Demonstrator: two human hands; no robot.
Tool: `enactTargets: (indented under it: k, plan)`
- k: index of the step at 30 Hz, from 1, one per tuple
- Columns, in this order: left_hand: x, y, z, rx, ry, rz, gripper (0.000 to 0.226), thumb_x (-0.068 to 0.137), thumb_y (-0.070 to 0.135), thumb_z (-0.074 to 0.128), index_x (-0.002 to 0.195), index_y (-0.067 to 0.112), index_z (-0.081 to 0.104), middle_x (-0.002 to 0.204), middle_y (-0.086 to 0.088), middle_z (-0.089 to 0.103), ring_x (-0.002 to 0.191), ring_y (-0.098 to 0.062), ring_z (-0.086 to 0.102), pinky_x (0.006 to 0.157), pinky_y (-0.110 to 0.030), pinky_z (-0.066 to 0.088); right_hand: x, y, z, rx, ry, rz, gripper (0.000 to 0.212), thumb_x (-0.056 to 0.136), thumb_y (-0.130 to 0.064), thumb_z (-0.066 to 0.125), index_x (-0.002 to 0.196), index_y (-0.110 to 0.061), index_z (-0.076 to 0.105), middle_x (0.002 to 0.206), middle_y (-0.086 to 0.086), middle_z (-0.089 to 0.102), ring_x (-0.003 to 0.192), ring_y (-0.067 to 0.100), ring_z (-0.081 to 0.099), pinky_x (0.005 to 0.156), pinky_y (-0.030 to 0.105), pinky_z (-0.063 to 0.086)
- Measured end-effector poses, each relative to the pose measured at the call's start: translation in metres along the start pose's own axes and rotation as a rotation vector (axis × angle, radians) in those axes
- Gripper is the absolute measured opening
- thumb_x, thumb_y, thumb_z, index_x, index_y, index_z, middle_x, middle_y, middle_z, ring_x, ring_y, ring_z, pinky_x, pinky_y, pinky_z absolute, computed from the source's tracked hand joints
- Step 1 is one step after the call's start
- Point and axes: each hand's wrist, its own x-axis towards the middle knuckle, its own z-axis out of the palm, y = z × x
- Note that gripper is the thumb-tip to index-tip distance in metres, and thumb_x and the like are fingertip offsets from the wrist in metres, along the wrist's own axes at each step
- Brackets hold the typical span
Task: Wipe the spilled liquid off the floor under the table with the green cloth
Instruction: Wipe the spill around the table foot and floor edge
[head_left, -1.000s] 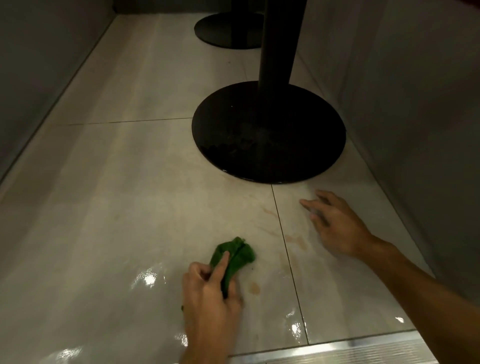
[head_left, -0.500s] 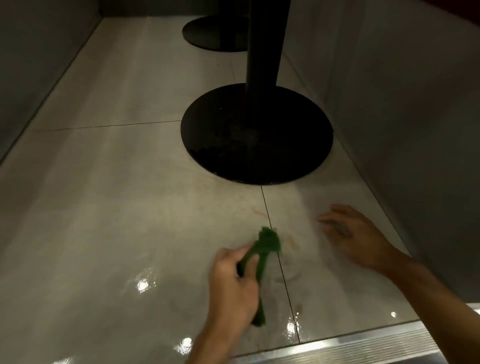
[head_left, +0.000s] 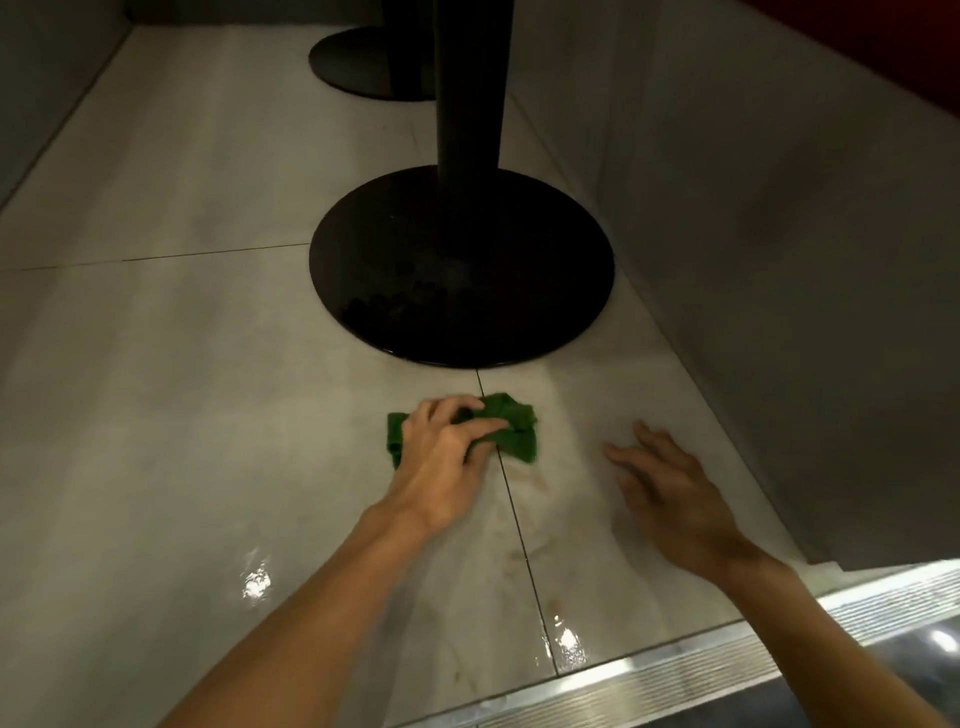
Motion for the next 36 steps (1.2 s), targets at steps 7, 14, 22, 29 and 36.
enactTargets:
  k: [7,14,22,29,36]
  plan:
    - [-0.089,0.043,0.02,-0.097,-0.272,0.285,0.034,0.088,0.029,0.058,0.12,0.042,0.06,0.129,0.017,0.048,0.12,-0.006,0.03,0.105,-0.035,0.024,0.001,0.006,-0.006,0.061,-0.04,-0.021,0.039,0.098,-0.015,0.047,0.129,-0.037,0.055,0.154,-0.003,0.031,0.145,0.017,0.018,0.117,0.037,0.02]
    - [-0.141,0.009,-0.007,-0.11,-0.249,0.332,0.029,0.088,0.041,0.055,0.115,0.048,0.059,0.127,0.025,0.045,0.117,-0.002,0.039,0.097,-0.032,0.036,0.001,0.003,-0.007,0.081,-0.05,-0.004,0.037,0.099,-0.018,0.047,0.129,-0.037,0.055,0.155,0.0,0.029,0.146,0.018,0.016,0.118,0.042,0.017]
    - [-0.15,-0.026,-0.053,0.087,0.204,-0.234,0.033,0.078,0.043,0.052,0.107,0.042,0.068,0.105,0.01,0.055,0.088,-0.019,0.048,0.082,-0.043,0.043,0.0,0.003,-0.004,0.054,-0.039,-0.012,0.036,0.097,-0.017,0.051,0.129,-0.032,0.058,0.154,0.003,0.031,0.146,0.022,0.017,0.117,0.045,0.02]
    - [-0.173,0.044,-0.004,-0.032,0.273,-0.392,0.039,0.075,0.032,0.054,0.111,0.035,0.069,0.095,0.0,0.048,0.086,-0.024,0.046,0.073,-0.043,0.05,0.0,0.002,-0.004,0.01,-0.046,-0.021,0.037,0.096,-0.015,0.052,0.131,-0.028,0.057,0.154,0.007,0.031,0.146,0.026,0.018,0.116,0.044,0.02]
    - [-0.144,0.13,0.049,-0.07,-0.09,-0.119,0.048,0.081,0.021,0.068,0.124,0.038,0.057,0.113,0.006,0.037,0.108,-0.021,0.04,0.09,-0.045,0.045,0.001,0.004,-0.01,0.039,-0.124,0.0,0.04,0.099,-0.018,0.046,0.134,-0.036,0.05,0.157,-0.002,0.023,0.147,0.018,0.01,0.119,0.036,0.015]
